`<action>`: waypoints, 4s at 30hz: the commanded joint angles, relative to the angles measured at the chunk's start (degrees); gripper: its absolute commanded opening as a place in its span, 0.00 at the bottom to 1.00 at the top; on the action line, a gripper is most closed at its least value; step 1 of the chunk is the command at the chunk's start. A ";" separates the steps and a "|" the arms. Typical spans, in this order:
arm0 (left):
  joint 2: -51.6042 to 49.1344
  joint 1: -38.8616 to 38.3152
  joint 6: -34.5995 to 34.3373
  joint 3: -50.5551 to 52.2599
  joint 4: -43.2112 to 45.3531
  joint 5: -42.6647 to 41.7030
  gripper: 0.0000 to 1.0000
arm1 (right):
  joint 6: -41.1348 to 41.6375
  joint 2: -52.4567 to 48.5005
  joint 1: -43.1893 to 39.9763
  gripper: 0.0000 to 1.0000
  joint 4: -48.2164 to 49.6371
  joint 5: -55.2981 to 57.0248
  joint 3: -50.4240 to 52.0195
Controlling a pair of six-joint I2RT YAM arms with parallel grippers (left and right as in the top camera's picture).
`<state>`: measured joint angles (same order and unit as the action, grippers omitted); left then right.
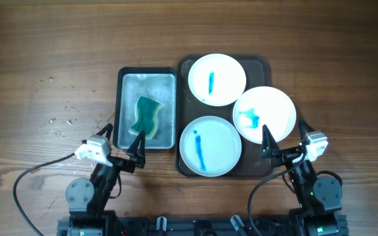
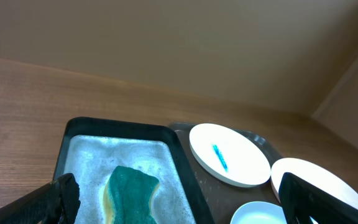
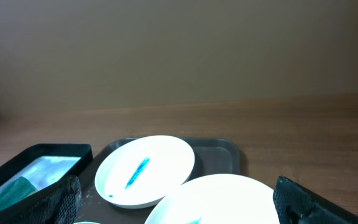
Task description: Clean dirty plates on tray and stack at the side
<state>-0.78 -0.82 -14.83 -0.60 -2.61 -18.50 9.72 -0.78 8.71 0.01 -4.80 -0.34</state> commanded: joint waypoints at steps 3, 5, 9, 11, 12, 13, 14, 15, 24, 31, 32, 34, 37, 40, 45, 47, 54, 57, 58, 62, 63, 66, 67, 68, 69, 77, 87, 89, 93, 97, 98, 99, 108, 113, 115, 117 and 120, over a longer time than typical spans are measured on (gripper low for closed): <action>0.39 -0.35 0.96 0.26 -0.15 0.52 1.00 | -0.68 0.50 0.07 0.99 0.15 0.94 0.04; 0.39 -0.35 0.96 0.26 -0.15 0.52 1.00 | -0.68 0.50 0.07 1.00 0.15 0.94 0.04; 0.39 -0.35 0.96 0.26 -0.15 0.52 1.00 | -0.70 0.50 0.07 1.00 0.15 0.94 0.04; 0.39 -0.35 0.96 0.26 -0.15 0.55 1.00 | -0.68 0.50 0.07 1.00 0.15 0.94 0.04; 0.39 -0.35 0.96 0.26 -0.15 0.52 1.00 | -0.68 0.50 0.07 1.00 0.15 0.94 0.04; 0.39 -0.35 0.96 0.26 -0.15 0.52 1.00 | -0.68 0.50 0.07 1.00 0.15 0.94 0.04; 0.39 -0.35 0.96 0.26 -0.15 0.55 1.00 | -0.70 0.50 0.07 1.00 0.15 0.94 0.04; 0.39 -0.35 0.96 0.26 -0.15 0.52 1.00 | -0.70 0.50 0.07 1.00 0.13 0.94 0.04; 0.39 -0.35 0.96 0.26 -0.11 0.57 1.00 | -0.59 0.44 0.07 1.00 0.11 0.94 0.04; 0.39 -0.35 0.94 0.26 -0.13 0.26 1.00 | -0.48 0.35 0.07 1.00 0.85 1.01 0.04; 0.39 -0.35 0.92 0.26 -0.13 0.24 1.00 | -0.48 0.35 0.07 1.00 1.11 0.07 0.04; 0.39 -0.35 0.81 0.26 0.33 -0.20 1.00 | -0.52 0.35 0.07 1.00 1.84 -2.45 0.04; 0.39 -0.35 -2.60 0.26 0.24 -0.17 1.00 | -0.72 0.35 0.07 1.00 1.86 -4.79 0.04; 0.39 -0.35 -7.96 0.26 0.37 -0.46 1.00 | -0.74 0.35 0.07 1.00 1.90 -8.61 -0.11; 0.39 -0.35 -11.23 -0.66 2.21 -4.63 1.00 | -0.76 -0.76 0.07 1.00 0.11 -14.86 -4.96; 0.11 -0.35 -11.21 -2.27 2.16 -4.63 1.00 | -0.81 -2.73 0.07 1.00 -1.11 -14.84 -8.52; -11.23 -0.35 -11.15 -15.85 -5.03 -4.61 1.00 | -3.96 -21.24 0.07 1.00 -11.47 -16.79 -30.64; -21.90 -0.35 -11.13 -25.38 -12.35 -4.63 1.00 | -3.91 -33.90 0.07 1.00 -22.01 -17.38 -44.15; -25.94 -0.35 -11.10 -29.14 -15.61 -4.63 1.00 | -3.85 -38.25 0.07 1.00 -26.29 -18.01 -48.98; -43.58 -0.35 -10.60 -46.51 -32.06 -4.63 1.00 | -3.78 -55.19 0.07 1.00 -43.95 -19.12 -68.02; -47.47 -0.35 -9.92 -50.38 -35.74 -4.66 1.00 | -3.87 -58.47 0.07 1.00 -46.38 -19.04 -71.38; -58.31 -0.37 -7.85 -60.61 -45.57 -4.61 1.00 | -2.47 -66.29 0.07 1.00 -49.16 -19.56 -77.40; -61.00 -0.35 -7.08 -62.69 -47.54 -4.61 1.00 | -0.83 -68.06 0.07 1.00 -49.55 -20.02 -77.79; -63.19 -0.35 -6.56 -64.24 -48.87 -4.63 1.00 | 1.20 -69.44 0.07 1.00 -50.18 -20.20 -77.77; -65.26 -0.35 -6.58 -65.26 -49.83 -4.63 1.00 | 2.10 -70.77 0.07 1.00 -50.23 -20.17 -77.77; -73.44 -1.05 -6.82 -64.85 -52.78 -4.22 0.91 | 2.19 -74.66 0.26 0.99 -55.47 -20.98 -76.06; -94.33 -15.26 -7.04 -63.01 -50.64 23.52 0.74 | 1.51 -74.77 3.67 0.82 -56.89 -20.96 -72.41; -99.36 -16.48 -7.04 -63.01 -48.83 26.12 0.62 | 2.73 -74.79 3.72 0.82 -57.35 -20.76 -72.26; -108.04 -16.70 -7.06 -63.04 -45.20 26.73 0.20 | 2.73 -74.82 3.72 0.80 -57.57 -20.76 -72.26; -109.55 -16.65 -7.06 -63.12 -44.89 26.14 0.04 | 2.69 -74.82 3.72 0.79 -57.53 -20.74 -72.26; -108.91 -16.65 -7.06 -63.49 -45.13 25.40 0.04 | 2.69 -74.84 3.72 0.79 -57.51 -20.74 -72.26; -108.45 -16.65 -7.06 -63.91 -45.51 24.90 0.04 | 2.71 -74.82 3.72 0.79 -57.46 -20.74 -72.26; -99.93 -14.71 -6.49 -71.08 -47.21 20.94 0.60 | 2.69 -74.84 3.72 0.77 -57.46 -20.74 -72.26; -101.72 -14.71 -5.81 -68.11 -41.07 20.92 0.67 | 2.69 -74.84 3.72 0.77 -57.48 -20.72 -72.26; -103.86 -14.78 -4.59 -65.40 -37.27 20.96 0.67 | 2.71 -74.84 3.72 0.77 -57.55 -20.74 -72.26; -105.68 -14.78 -4.68 -63.39 -35.17 20.92 0.57 | 2.73 -74.84 3.72 0.77 -57.59 -20.74 -72.26; -108.21 -14.75 -4.66 -62.18 -33.68 20.94 0.15 | 2.71 -74.84 3.72 0.77 -57.53 -20.72 -72.26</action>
<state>-105.49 -15.68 -20.36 -65.10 -36.84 3.14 11.94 -75.33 12.23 -57.49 -24.64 -72.77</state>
